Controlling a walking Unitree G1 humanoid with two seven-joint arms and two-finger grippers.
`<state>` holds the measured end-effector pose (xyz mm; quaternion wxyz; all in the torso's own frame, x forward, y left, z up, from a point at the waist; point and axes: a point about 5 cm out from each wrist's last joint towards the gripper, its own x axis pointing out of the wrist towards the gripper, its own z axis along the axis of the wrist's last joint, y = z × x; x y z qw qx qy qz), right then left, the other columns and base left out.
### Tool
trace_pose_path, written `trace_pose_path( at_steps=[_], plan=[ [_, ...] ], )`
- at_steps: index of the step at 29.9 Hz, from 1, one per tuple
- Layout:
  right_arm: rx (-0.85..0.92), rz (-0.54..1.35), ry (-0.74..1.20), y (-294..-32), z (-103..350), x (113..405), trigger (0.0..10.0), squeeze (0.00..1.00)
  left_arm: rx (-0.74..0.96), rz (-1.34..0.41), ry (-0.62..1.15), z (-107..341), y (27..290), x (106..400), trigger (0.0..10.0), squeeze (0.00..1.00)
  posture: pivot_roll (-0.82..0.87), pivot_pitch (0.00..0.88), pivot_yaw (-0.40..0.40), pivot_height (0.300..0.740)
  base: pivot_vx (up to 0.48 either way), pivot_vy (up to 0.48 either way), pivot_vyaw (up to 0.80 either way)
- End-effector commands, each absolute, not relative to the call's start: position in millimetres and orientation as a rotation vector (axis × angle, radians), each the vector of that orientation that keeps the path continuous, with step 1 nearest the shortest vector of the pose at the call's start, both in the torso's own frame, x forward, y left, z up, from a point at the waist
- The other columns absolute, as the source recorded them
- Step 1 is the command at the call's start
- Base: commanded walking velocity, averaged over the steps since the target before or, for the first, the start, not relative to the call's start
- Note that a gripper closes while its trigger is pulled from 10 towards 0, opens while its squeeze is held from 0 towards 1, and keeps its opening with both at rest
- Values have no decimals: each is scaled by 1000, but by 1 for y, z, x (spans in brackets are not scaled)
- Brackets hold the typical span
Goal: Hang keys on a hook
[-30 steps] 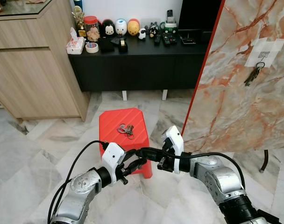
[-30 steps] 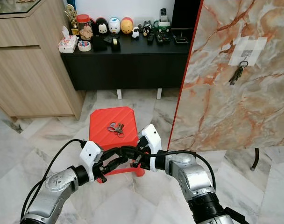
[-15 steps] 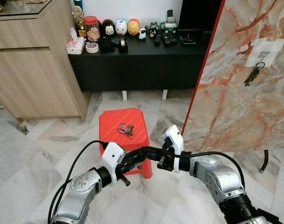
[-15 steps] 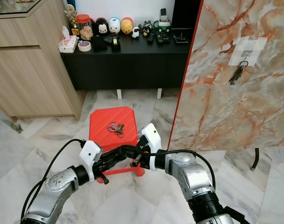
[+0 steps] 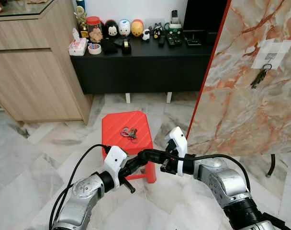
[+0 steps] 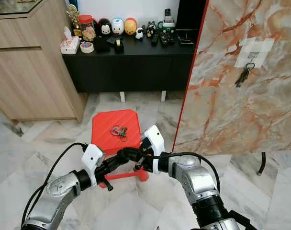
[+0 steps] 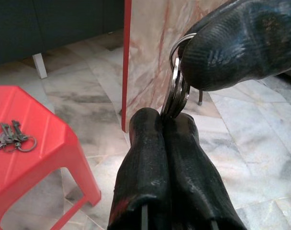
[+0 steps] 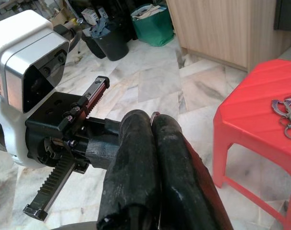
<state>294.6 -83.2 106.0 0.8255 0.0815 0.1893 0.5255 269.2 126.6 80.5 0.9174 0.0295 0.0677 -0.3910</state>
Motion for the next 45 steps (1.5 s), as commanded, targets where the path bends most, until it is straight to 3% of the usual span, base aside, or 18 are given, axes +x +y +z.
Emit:
trace_pose_path(
  at_steps=[1, 45],
  plan=[
    [178, 1115, 410, -82, 106, 295, 10000, 0, 59, -799, 131, 81, 128, 270, 0, 0, 106, 113, -37, 723, 0, 0, 0],
    [79, 1010, 486, -104, 83, 301, 10000, 0, 82, -754, 160, 75, 143, 267, 0, 0, 109, 109, -36, 723, 0, 0, 0]
  ],
)
